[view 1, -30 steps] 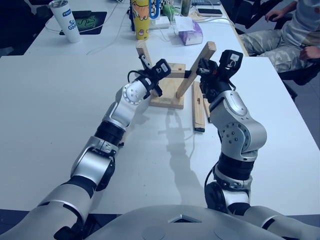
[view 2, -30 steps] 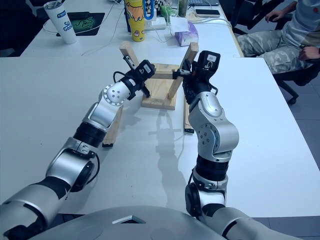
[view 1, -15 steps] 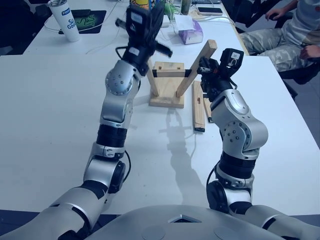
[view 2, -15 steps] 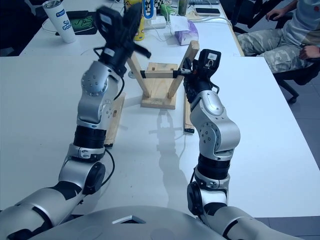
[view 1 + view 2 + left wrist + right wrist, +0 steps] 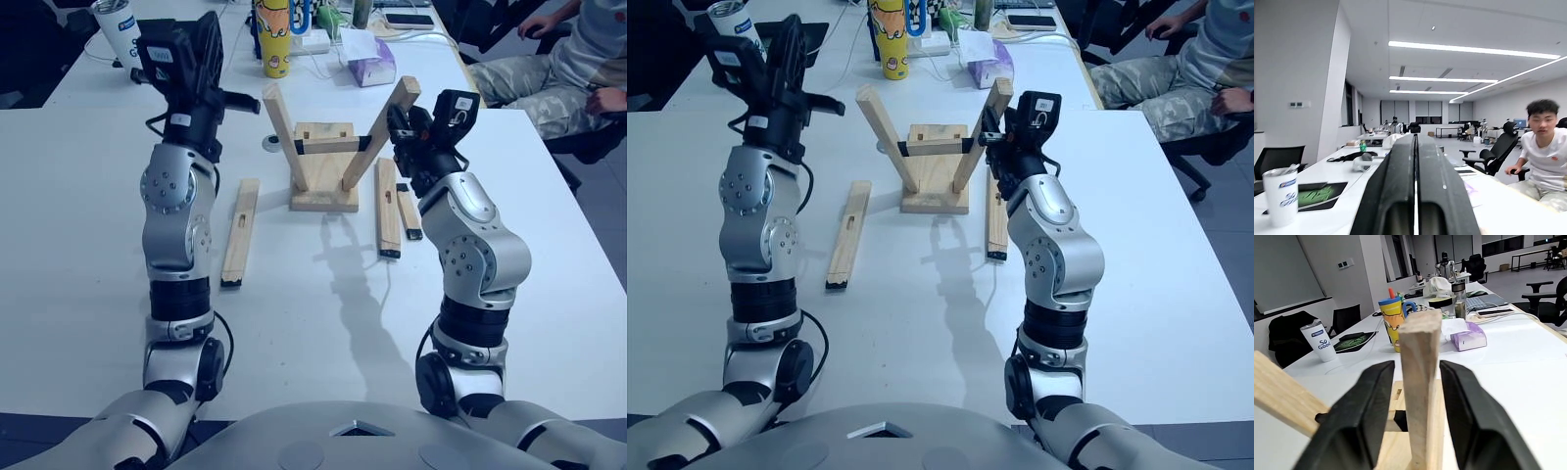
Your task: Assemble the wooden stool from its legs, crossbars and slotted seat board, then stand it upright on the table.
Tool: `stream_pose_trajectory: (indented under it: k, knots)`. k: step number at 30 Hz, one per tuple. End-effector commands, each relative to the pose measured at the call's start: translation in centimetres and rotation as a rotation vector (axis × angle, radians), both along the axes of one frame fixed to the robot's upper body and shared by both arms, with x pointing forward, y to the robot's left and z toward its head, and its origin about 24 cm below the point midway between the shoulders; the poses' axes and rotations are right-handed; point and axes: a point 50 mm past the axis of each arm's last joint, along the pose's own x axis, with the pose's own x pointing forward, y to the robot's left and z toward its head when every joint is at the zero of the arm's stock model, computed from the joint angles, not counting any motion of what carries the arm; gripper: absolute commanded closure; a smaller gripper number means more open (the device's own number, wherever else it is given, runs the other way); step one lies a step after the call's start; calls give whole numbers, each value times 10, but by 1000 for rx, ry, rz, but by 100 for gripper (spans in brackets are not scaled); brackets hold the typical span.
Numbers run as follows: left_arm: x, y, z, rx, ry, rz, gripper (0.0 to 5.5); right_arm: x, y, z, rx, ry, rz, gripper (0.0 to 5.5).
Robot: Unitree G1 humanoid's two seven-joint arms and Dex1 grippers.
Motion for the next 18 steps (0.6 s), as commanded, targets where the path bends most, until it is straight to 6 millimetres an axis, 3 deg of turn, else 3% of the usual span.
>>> stream_pose_trajectory:
  k: [1,4,8,15,18]
  knots:
    - [-1,4,0,19,-3,30,550,0,-3,-8,6,44,26,321]
    - [-1,3,0,29,-4,31,550,-1,-3,-12,0,55,37,264]
    - [1,6,-7,41,24,46,550,-1,-5,0,0,-32,12,262]
    - [5,5,-15,56,49,53,550,7,-15,66,49,-378,-66,262]
    - [5,4,-15,57,50,52,550,14,-15,96,71,-477,-62,307]
